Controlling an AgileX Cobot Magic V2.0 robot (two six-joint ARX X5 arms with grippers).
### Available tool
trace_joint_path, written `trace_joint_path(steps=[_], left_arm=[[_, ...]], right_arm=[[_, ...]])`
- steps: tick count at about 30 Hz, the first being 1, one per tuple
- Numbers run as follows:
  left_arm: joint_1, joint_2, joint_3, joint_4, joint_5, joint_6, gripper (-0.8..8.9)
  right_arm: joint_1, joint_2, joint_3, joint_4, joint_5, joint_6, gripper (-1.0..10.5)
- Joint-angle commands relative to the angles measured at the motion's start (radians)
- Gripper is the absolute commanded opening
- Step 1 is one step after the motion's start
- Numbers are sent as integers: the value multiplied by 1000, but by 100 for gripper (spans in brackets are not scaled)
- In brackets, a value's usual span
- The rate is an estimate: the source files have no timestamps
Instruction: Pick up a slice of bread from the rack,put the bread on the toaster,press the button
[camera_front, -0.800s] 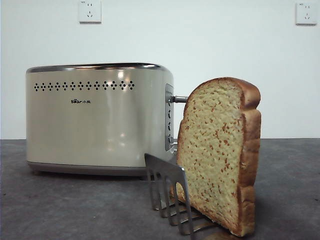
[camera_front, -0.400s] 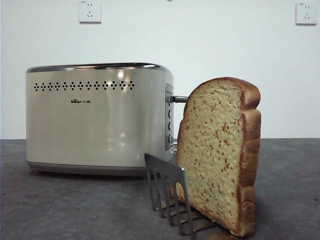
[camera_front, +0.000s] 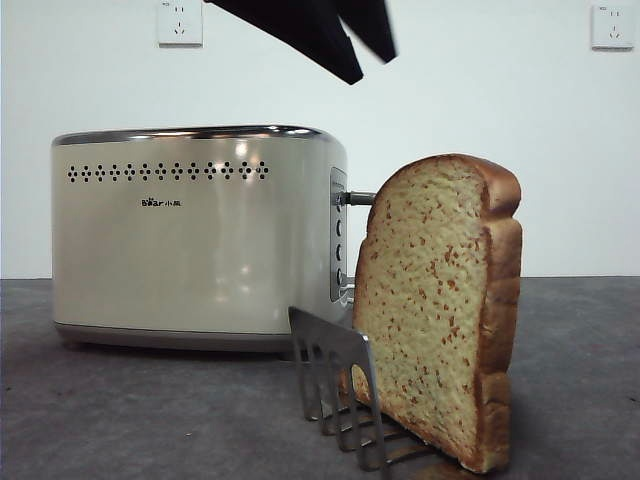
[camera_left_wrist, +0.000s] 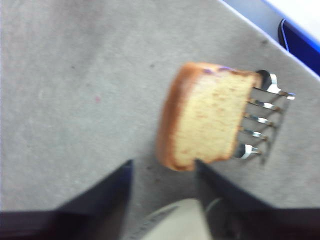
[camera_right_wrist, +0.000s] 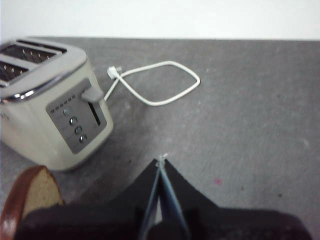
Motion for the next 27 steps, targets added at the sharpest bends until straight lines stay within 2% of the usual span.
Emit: trace_joint_path(steps=[1,27], left_arm=[[-13,42,45,-33,10,31,418],[-30,263,82,-45,40,34,408]], right_arm=[[0,9,2,-3,-7,-21,-2],[0,14,2,-10,-7,-38,-2]])
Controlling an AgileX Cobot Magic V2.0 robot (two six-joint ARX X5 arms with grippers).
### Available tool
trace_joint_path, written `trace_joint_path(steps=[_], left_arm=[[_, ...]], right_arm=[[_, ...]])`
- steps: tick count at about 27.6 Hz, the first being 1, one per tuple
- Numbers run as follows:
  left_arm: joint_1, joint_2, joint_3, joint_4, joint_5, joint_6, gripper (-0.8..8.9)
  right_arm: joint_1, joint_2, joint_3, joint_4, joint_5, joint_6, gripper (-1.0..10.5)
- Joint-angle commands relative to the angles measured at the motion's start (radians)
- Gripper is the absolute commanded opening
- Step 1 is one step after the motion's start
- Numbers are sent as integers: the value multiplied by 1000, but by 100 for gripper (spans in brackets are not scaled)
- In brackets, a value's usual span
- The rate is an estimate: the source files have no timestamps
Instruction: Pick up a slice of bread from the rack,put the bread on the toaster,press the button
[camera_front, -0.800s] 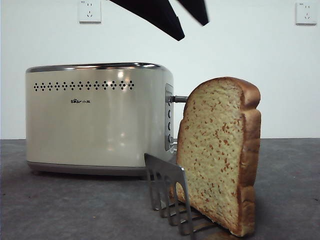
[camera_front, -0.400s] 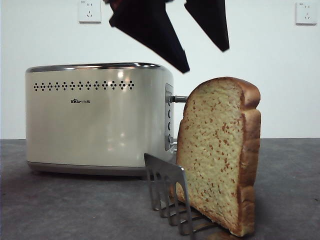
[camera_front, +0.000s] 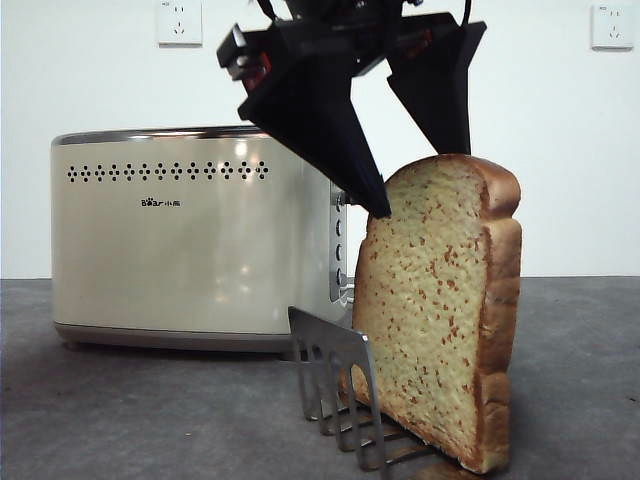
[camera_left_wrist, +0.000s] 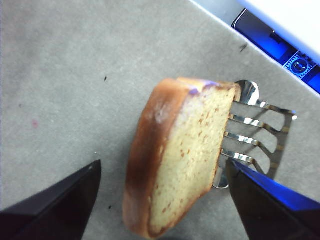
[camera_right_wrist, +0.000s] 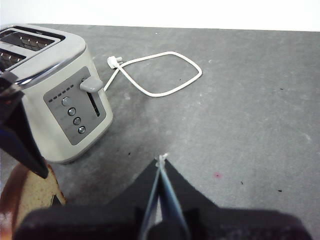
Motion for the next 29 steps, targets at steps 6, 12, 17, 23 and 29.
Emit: trace_joint_path(steps=[6,12,17,23,29], left_arm=[[-2,37,1,-24,12,13,407],[-3,30,1,-58,8,51,280],[-3,19,1,-67,-14,60,278],[-2,19,1,-76,-18,60,49],[-4,17,1,-80,-19,56,-8]], right_arm=[[0,0,2,-21,-3,-32,-2],[0,3,2,-25,-3,-38,-2],[0,14,2,-52,-3,-38,-2],[0,18,2,-70,-3,-38,-2],[0,19,2,-70,-3,-39,-2]])
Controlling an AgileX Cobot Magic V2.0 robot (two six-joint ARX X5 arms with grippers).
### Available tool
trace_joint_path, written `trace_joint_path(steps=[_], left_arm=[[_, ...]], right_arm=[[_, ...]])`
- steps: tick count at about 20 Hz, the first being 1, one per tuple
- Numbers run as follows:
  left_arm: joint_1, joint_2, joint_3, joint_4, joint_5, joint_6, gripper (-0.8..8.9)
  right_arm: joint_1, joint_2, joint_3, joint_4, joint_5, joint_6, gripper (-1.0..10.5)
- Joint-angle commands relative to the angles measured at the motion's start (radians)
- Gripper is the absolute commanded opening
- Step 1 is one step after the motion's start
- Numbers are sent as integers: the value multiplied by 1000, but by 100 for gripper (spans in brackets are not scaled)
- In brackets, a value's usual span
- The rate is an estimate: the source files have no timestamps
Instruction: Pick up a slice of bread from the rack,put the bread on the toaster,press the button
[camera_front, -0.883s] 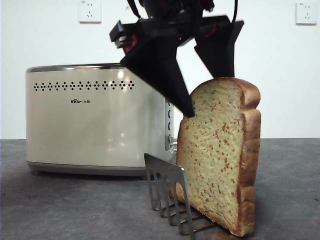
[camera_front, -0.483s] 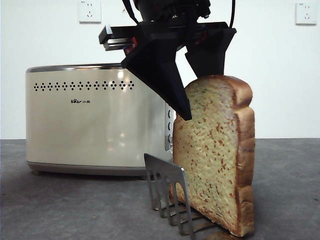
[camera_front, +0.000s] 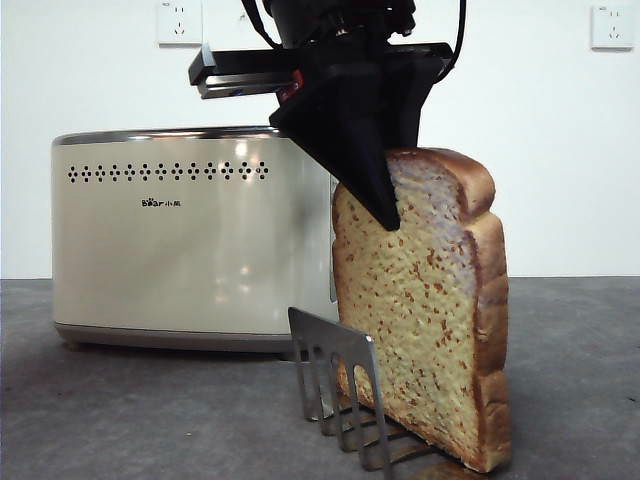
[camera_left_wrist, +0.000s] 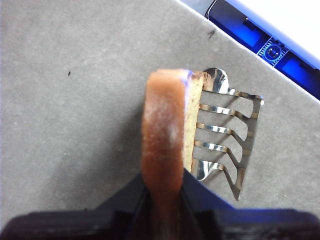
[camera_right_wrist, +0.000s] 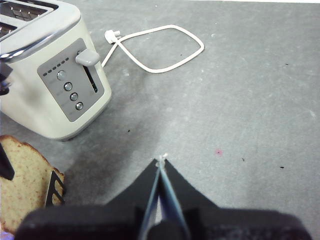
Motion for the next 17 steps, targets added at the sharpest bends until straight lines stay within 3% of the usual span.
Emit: trace_joint_path(steps=[1,10,13,17], left_arm=[[-4,-12,1,-12,5,5,-8],[-16,-204,1,-68,3,0,-9],[-22,-305,1,-74,-87,-175,-9],[-21,-434,38,-134,-401,-367,-9]], right_arm=[[0,1,2,4,-4,-12,-2],[0,1,2,0,-3,-11,-2],[0,1,2,-5,-3,-11,-2],[0,1,2,-5,-3,-5,-2]])
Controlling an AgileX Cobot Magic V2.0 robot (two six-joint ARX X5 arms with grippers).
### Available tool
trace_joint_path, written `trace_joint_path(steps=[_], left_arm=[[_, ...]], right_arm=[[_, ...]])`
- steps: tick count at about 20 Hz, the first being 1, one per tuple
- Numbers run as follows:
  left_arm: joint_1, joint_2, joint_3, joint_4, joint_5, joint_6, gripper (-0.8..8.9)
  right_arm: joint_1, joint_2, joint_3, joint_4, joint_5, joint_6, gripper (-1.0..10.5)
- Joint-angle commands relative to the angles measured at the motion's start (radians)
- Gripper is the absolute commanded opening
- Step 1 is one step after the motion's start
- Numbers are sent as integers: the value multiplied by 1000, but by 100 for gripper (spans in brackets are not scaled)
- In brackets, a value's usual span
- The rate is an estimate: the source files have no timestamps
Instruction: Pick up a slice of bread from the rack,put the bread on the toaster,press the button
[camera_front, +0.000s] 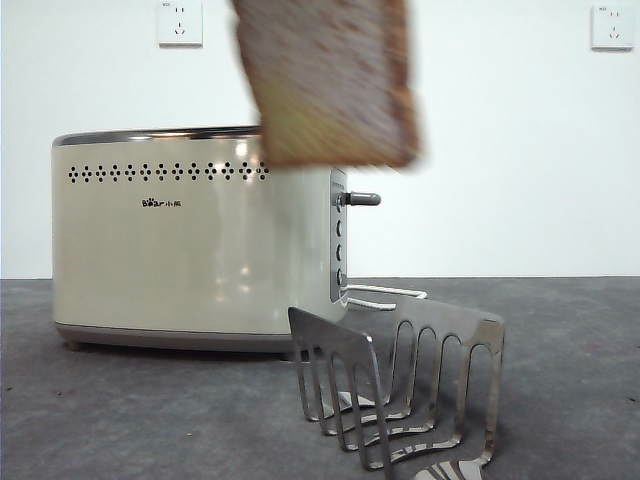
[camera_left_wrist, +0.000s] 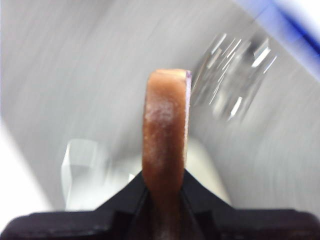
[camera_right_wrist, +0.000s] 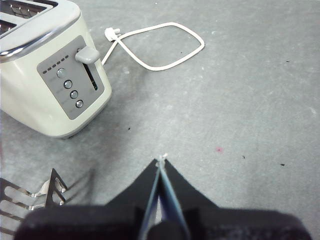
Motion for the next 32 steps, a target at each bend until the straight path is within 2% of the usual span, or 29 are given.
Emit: trace_joint_path(steps=[1,3,6,8,12,15,19,32], left_arm=[[6,-37,71,-90,-163,-138,-9],[43,-38,182,-204,-186,-151,-9],[112,-37,298,-216,-172,-200,-10],[154,-32,327,-223,-171,-203,-10],[225,3,327,-239,-163,-207,-10],[278,44,327,-238,-76,-207,-10],[324,113,327,-214,-71,-197,-9],[367,288,327,-205,-63,-146,-9]], right_arm=[[0,0,2,4,-3,-3,-2],[0,0,2,4,-3,-1,-2],[0,0,2,4,-3,0,-2],[0,0,2,4,-3,0,-2],[0,0,2,2,-4,0,-2],[0,0,2,-23,-4,0,-2],[0,0,2,-50,-4,-1,-2],[0,0,2,-69,-4,-2,-2]])
